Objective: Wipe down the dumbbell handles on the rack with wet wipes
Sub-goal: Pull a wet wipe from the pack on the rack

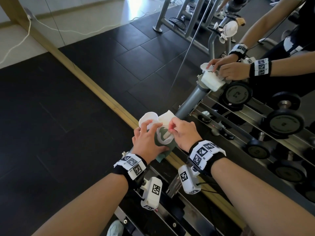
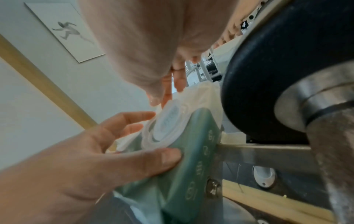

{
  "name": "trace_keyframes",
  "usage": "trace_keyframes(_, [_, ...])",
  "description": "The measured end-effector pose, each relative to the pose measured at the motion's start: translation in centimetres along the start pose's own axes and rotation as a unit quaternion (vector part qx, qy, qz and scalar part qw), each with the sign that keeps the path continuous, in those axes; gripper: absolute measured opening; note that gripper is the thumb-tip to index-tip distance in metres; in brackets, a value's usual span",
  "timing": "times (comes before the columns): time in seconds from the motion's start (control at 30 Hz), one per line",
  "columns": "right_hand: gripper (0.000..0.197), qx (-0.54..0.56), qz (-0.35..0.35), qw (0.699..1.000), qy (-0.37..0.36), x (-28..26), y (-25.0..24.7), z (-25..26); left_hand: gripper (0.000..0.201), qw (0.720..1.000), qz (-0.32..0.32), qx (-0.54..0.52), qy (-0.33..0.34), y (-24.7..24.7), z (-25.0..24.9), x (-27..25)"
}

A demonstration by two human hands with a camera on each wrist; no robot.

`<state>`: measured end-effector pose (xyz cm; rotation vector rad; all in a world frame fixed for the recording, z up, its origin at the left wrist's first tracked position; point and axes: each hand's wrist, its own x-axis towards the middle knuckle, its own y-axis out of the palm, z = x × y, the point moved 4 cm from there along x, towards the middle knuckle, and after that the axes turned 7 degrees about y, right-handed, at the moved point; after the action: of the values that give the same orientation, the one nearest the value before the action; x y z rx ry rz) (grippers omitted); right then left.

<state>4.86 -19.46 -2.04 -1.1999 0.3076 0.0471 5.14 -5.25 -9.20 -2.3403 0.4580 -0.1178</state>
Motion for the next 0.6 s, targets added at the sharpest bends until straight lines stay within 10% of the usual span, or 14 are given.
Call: trace_keyframes(0.6, [0.010, -0.015, -0.053, 0.991, 0.120, 1.0, 1.9, 0.1, 0.090, 1.000, -0.002, -0.005, 0.014, 0.4, 0.4, -0.1])
